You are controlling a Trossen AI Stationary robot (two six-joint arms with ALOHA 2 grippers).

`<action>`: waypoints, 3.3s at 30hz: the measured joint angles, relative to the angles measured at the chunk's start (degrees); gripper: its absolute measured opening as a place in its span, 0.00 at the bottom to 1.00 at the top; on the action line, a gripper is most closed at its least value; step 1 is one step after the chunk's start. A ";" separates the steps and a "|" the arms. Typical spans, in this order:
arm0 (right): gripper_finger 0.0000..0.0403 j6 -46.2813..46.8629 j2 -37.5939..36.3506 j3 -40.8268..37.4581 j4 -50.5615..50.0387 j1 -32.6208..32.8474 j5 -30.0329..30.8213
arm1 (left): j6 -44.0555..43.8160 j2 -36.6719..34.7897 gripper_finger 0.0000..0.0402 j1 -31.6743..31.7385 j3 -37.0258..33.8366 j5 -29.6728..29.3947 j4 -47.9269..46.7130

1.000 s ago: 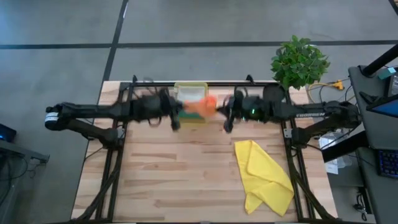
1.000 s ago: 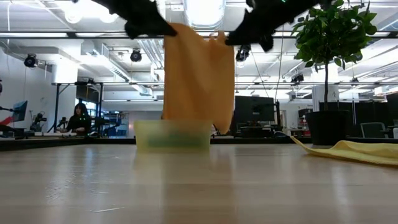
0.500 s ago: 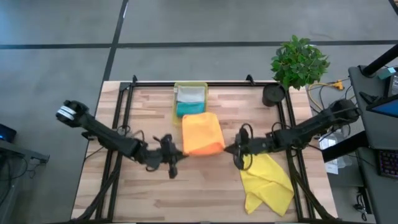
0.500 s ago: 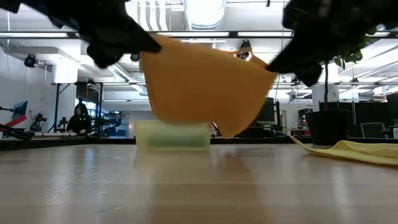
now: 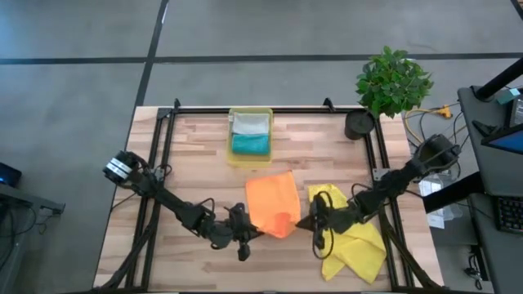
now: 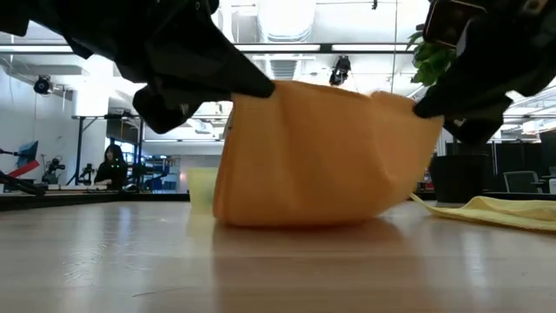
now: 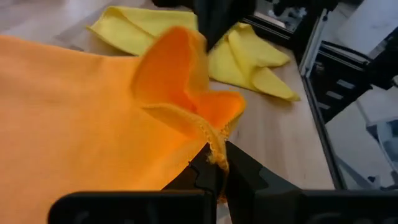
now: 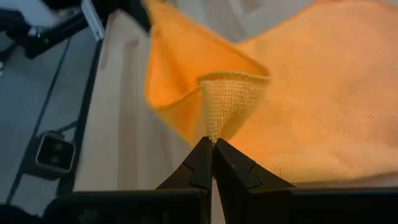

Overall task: Fold microfiber towels
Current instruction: Fold the orange microfiber cloth, then stack the folded orange microfiber cloth on top of the light blue microfiber cloth

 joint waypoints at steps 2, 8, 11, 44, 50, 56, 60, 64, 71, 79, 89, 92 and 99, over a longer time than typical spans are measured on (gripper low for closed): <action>0.02 0.00 1.84 1.07 -0.24 0.59 -0.02 | 0.00 -0.36 0.00 0.00 0.00 -0.04 -1.32; 0.02 1.28 3.50 1.55 -0.47 -0.42 1.20 | 0.09 -2.81 0.00 0.16 -0.07 -0.23 -11.02; 0.02 0.80 2.23 0.87 -0.76 -1.74 1.85 | 0.11 -3.62 0.00 0.16 -0.07 -0.24 -14.33; 0.02 2.95 -2.59 -0.69 -10.01 -14.20 5.15 | 5.09 -6.40 0.00 10.91 -0.11 -8.50 -26.87; 0.02 1.45 -2.59 -0.69 -10.67 -16.09 5.13 | 5.60 -6.40 0.00 13.13 -0.11 -8.47 -26.90; 0.02 -0.35 -2.59 -0.71 -12.15 -17.14 4.84 | 10.70 -6.23 0.00 14.97 -0.11 -8.13 -26.84; 0.02 -1.42 -2.46 -0.71 -12.44 -18.17 3.93 | 11.11 -5.53 0.00 16.25 -0.11 -7.37 -26.93; 0.06 -1.16 -2.39 -0.71 -13.22 -20.29 1.57 | 11.13 -4.71 0.01 17.93 -0.11 -4.79 -27.28; 0.22 -2.90 -3.68 -0.66 -14.17 -24.32 1.28 | 15.02 -5.52 0.21 20.42 -0.11 -5.69 -27.60; 0.37 -16.89 -10.95 -0.21 -14.37 -24.90 -0.75 | 16.68 -10.21 0.44 22.04 -0.07 -2.52 -29.69; 0.40 -37.73 -12.04 -0.21 -13.03 -21.10 -21.44 | 16.54 -10.09 0.46 20.68 -0.09 16.14 -27.55; 0.45 -44.70 -10.25 0.66 -12.90 -19.04 -21.49 | 14.06 -9.83 0.46 19.79 -0.09 16.45 -27.05; 0.60 -61.73 -2.33 2.74 -15.02 -14.18 -17.79 | 5.90 -9.90 0.46 17.55 -0.09 16.81 -26.80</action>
